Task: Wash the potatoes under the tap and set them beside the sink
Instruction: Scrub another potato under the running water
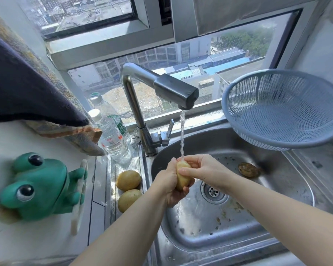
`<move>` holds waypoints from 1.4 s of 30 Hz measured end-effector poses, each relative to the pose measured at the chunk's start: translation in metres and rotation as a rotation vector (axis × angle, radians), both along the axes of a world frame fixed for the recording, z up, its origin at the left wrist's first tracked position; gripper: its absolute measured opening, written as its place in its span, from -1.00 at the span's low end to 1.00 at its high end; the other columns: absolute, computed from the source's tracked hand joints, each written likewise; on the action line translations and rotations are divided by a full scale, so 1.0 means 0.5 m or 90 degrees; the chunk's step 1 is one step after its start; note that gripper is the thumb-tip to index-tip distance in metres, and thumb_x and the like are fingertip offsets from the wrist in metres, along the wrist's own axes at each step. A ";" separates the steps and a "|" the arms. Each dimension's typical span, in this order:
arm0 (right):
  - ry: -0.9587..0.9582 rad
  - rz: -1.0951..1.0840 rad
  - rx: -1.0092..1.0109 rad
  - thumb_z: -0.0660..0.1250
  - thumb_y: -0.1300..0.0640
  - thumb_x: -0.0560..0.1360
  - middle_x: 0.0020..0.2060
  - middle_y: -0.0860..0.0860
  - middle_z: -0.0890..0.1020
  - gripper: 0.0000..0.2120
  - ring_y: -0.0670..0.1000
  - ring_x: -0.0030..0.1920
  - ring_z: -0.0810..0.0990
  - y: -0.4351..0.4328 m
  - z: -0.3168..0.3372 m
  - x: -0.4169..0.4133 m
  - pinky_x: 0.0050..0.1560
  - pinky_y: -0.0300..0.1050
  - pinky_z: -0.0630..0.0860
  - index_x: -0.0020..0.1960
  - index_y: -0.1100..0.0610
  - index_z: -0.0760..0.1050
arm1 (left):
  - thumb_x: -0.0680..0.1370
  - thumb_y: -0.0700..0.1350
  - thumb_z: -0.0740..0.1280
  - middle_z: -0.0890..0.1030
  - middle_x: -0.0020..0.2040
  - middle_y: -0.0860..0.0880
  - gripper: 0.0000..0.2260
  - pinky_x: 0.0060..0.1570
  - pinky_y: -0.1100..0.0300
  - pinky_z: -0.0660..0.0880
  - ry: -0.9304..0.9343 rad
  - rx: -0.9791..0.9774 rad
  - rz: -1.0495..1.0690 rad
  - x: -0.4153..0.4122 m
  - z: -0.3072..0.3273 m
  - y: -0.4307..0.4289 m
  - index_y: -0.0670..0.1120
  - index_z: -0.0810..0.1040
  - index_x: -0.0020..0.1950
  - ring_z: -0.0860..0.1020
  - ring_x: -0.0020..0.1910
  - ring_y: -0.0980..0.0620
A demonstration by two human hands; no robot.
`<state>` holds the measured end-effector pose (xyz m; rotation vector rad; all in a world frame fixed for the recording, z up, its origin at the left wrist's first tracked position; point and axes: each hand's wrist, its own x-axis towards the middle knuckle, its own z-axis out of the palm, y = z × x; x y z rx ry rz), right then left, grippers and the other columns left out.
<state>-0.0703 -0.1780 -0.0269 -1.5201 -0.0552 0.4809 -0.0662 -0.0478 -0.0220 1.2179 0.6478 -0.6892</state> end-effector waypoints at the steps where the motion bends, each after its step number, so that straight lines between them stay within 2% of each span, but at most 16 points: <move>1: -0.006 -0.034 -0.009 0.46 0.15 0.42 -0.04 0.06 0.71 -0.79 0.01 0.03 0.65 0.004 -0.005 0.000 0.13 -0.05 0.56 0.06 0.05 0.64 | 0.64 0.16 0.09 0.54 -0.34 -0.14 -0.61 -0.66 0.36 0.33 -0.011 0.002 -0.001 -0.001 -0.001 -0.002 -0.13 0.50 0.08 0.51 -0.54 0.05; 3: 0.012 -0.053 -0.002 0.46 0.10 0.42 -0.03 0.07 0.71 -0.76 0.04 0.06 0.65 0.005 -0.013 0.001 0.16 -0.01 0.55 0.08 0.05 0.64 | 0.64 0.15 0.10 0.55 -0.32 -0.14 -0.61 -0.65 0.36 0.34 -0.019 0.002 -0.006 -0.004 0.002 -0.001 -0.15 0.50 0.10 0.52 -0.54 0.05; 6: 0.105 0.016 0.105 0.31 0.21 0.53 0.09 0.15 0.66 -0.73 0.02 0.05 0.63 -0.015 -0.002 0.008 0.02 -0.18 0.57 0.22 0.17 0.55 | 0.64 0.14 0.10 0.58 -0.32 -0.14 -0.65 -0.65 0.37 0.33 -0.012 0.001 -0.021 -0.005 0.006 0.003 -0.11 0.49 0.05 0.52 -0.53 0.05; 8: 0.131 0.040 0.123 0.27 0.24 0.55 0.11 0.15 0.65 -0.71 0.01 0.07 0.63 -0.020 0.009 0.012 0.00 -0.23 0.56 0.26 0.22 0.52 | 0.64 0.14 0.09 0.57 -0.29 -0.15 -0.66 -0.64 0.37 0.32 -0.013 0.004 -0.018 -0.005 0.008 0.006 -0.09 0.49 0.04 0.52 -0.53 0.04; 12: 0.057 -0.057 0.024 0.39 0.08 0.49 0.00 0.09 0.70 -0.78 0.05 0.08 0.64 0.010 -0.004 0.011 0.08 -0.09 0.57 0.10 0.13 0.63 | 0.65 0.13 0.10 0.58 -0.27 -0.14 -0.66 -0.58 0.35 0.32 -0.055 0.032 -0.023 -0.005 0.009 0.001 -0.10 0.51 0.01 0.50 -0.43 0.03; 14: 0.042 -0.054 0.010 0.41 0.04 0.46 -0.02 0.07 0.70 -0.79 0.05 0.08 0.64 0.011 0.001 0.011 0.12 -0.07 0.57 0.05 0.09 0.65 | 0.64 0.14 0.11 0.58 -0.25 -0.14 -0.66 -0.58 0.35 0.32 -0.052 0.031 -0.022 -0.005 0.014 0.002 -0.10 0.51 0.04 0.50 -0.44 0.04; 18: 0.114 0.075 0.093 0.35 0.28 0.49 0.10 0.15 0.65 -0.69 0.03 0.12 0.62 -0.020 0.018 0.025 0.13 -0.18 0.55 0.23 0.19 0.53 | 0.64 0.15 0.07 0.57 -0.24 -0.16 -0.66 -0.61 0.36 0.32 -0.004 0.001 -0.015 -0.005 0.025 0.004 -0.09 0.48 0.06 0.51 -0.48 0.04; 23: 0.123 0.084 0.114 0.31 0.35 0.49 0.01 0.11 0.66 -0.64 -0.04 0.00 0.63 -0.022 0.013 0.026 0.01 -0.24 0.53 0.28 0.27 0.48 | 0.64 0.16 0.08 0.56 -0.27 -0.15 -0.64 -0.65 0.36 0.33 0.003 -0.005 0.002 -0.007 0.026 -0.006 -0.10 0.48 0.03 0.52 -0.51 0.05; 28: 0.100 0.143 0.073 0.26 0.42 0.51 -0.03 0.06 0.65 -0.64 -0.07 -0.04 0.62 -0.026 0.021 0.016 0.01 -0.25 0.52 0.27 0.17 0.47 | 0.63 0.17 0.08 0.56 -0.31 -0.14 -0.61 -0.65 0.36 0.35 0.027 -0.011 -0.001 -0.012 0.022 0.001 -0.13 0.49 0.06 0.53 -0.53 0.04; 31: 0.033 0.081 0.016 0.32 0.29 0.52 -0.02 0.03 0.68 -0.73 -0.02 0.02 0.63 -0.011 0.018 0.009 0.12 -0.13 0.53 0.14 0.00 0.56 | 0.64 0.15 0.08 0.56 -0.29 -0.14 -0.62 -0.63 0.35 0.35 -0.016 0.003 0.027 -0.012 0.023 -0.006 -0.12 0.50 0.00 0.52 -0.47 0.03; 34: -0.017 -0.026 -0.044 0.36 0.16 0.51 -0.01 0.02 0.70 -0.76 -0.01 0.08 0.64 0.006 0.013 0.008 0.16 -0.06 0.55 0.17 0.03 0.58 | 0.65 0.14 0.09 0.57 -0.30 -0.15 -0.62 -0.62 0.33 0.36 -0.061 0.027 0.053 -0.011 0.021 -0.009 -0.13 0.51 -0.05 0.50 -0.39 0.00; 37: -0.018 -0.047 -0.038 0.34 0.10 0.52 0.00 -0.01 0.70 -0.79 -0.05 0.09 0.63 0.018 0.015 0.004 0.15 -0.10 0.55 0.14 0.05 0.60 | 0.65 0.11 0.08 0.58 -0.30 -0.15 -0.63 -0.58 0.32 0.36 -0.092 0.042 0.052 -0.012 0.025 -0.009 -0.12 0.51 -0.07 0.51 -0.35 -0.02; 40: -0.025 -0.091 -0.056 0.26 0.08 0.57 -0.04 0.01 0.70 -0.81 -0.06 0.03 0.64 0.027 0.013 0.007 0.03 -0.20 0.57 0.05 0.05 0.64 | 0.66 0.09 0.07 0.57 -0.30 -0.15 -0.65 -0.54 0.31 0.35 -0.102 0.045 0.053 -0.014 0.028 -0.010 -0.12 0.50 -0.05 0.50 -0.35 -0.02; 42: -0.008 -0.099 -0.039 0.17 0.10 0.62 -0.11 0.00 0.69 -0.76 -0.13 -0.12 0.64 0.029 0.015 0.007 -0.14 -0.29 0.53 0.03 0.05 0.62 | 0.66 0.09 0.07 0.58 -0.28 -0.18 -0.65 -0.56 0.32 0.36 -0.092 0.038 0.051 -0.014 0.032 -0.007 -0.13 0.49 -0.04 0.50 -0.37 -0.02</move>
